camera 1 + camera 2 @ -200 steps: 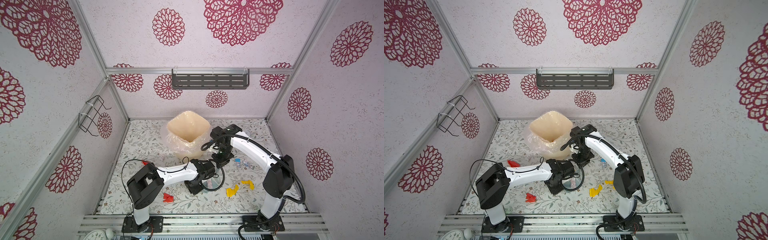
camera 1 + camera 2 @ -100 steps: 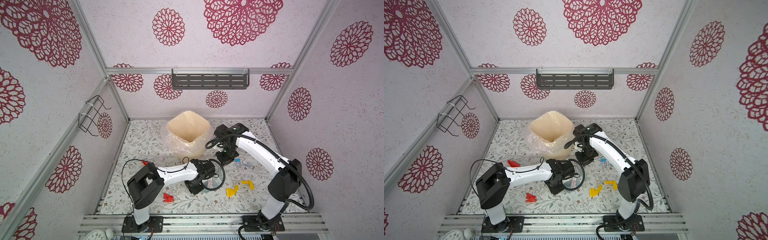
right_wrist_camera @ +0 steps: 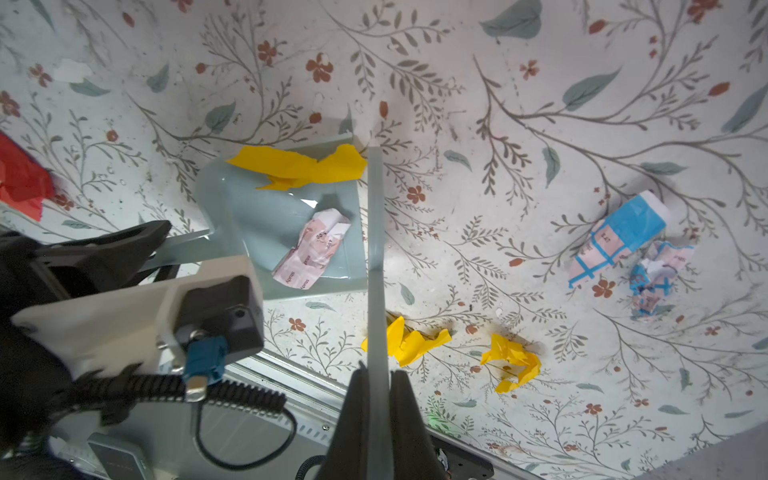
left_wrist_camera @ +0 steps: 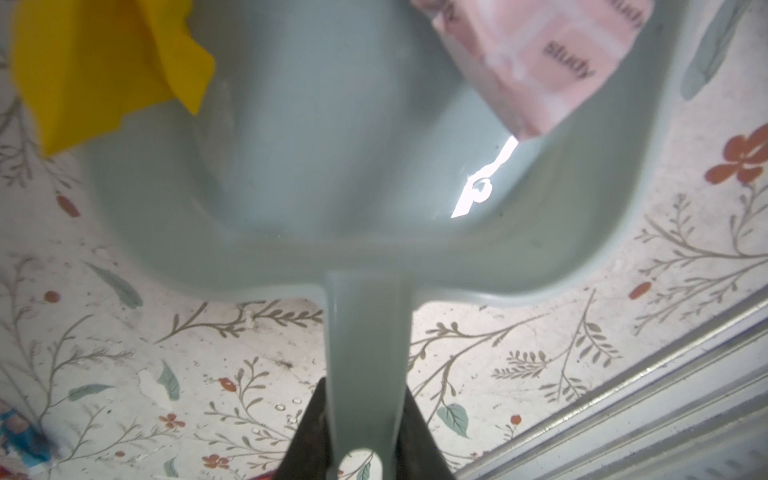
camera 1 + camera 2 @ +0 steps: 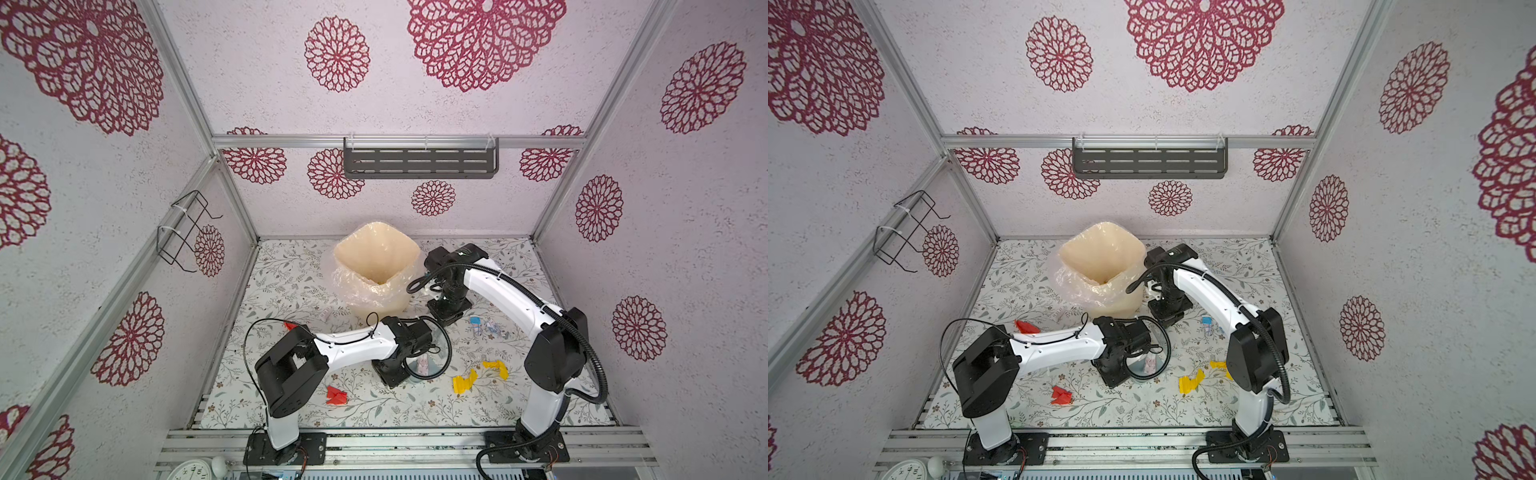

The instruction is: Sweep away the paper scraps from the table

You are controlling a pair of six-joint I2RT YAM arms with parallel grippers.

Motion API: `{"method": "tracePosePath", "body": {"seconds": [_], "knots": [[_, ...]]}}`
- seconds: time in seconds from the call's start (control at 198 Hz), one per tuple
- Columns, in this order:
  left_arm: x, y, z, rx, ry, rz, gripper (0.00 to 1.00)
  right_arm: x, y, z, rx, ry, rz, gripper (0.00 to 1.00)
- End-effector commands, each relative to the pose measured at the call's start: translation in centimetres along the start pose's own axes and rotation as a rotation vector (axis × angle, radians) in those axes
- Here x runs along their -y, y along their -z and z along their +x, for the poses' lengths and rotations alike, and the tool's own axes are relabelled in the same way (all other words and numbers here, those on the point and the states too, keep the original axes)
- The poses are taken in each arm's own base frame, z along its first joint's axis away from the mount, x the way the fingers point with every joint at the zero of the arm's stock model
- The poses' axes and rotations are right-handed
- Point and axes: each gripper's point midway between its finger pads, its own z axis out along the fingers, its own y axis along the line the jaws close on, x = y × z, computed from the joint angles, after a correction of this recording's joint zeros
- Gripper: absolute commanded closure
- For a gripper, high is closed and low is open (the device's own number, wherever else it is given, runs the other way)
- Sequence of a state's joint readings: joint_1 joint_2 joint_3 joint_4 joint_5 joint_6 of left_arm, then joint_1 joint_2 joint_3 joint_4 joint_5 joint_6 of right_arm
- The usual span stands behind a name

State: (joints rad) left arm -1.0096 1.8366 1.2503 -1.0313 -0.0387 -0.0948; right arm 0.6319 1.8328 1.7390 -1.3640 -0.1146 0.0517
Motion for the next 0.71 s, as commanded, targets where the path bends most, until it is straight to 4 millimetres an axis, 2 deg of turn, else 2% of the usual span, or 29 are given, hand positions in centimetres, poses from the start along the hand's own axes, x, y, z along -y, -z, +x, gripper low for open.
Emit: {"method": "tracePosePath", "body": {"seconds": [0.0, 0.096, 0.182, 0.329, 0.455, 0.703], "knots": [[-0.3, -0.1, -0.6, 0.007, -0.007, 0.005, 1.0, -2.8, 0.4, 0.7, -0.021, 0.071, -0.072, 1.0], [-0.3, -0.1, -0.6, 0.009, -0.007, 0.005, 1.0, -3.9, 1.0, 1.0, -0.005, 0.082, -0.098, 1.0], [-0.3, -0.1, -0.6, 0.009, -0.005, 0.003, 1.0, -3.8, 1.3, 1.3, -0.003, 0.075, -0.089, 1.0], [-0.4, -0.1, -0.7, 0.019, -0.001, 0.003, 1.0, -1.5, 1.5, 1.5, 0.003, 0.03, -0.001, 1.0], [-0.5, 0.1, -0.7, 0.038, 0.009, -0.006, 1.0, 0.5, 2.7, 1.1, 0.05, -0.021, 0.047, 1.0], [-0.7, 1.2, -1.2, 0.095, 0.038, -0.012, 1.0, 2.0, 5.1, 1.1, 0.136, -0.083, 0.04, 1.0]]}}
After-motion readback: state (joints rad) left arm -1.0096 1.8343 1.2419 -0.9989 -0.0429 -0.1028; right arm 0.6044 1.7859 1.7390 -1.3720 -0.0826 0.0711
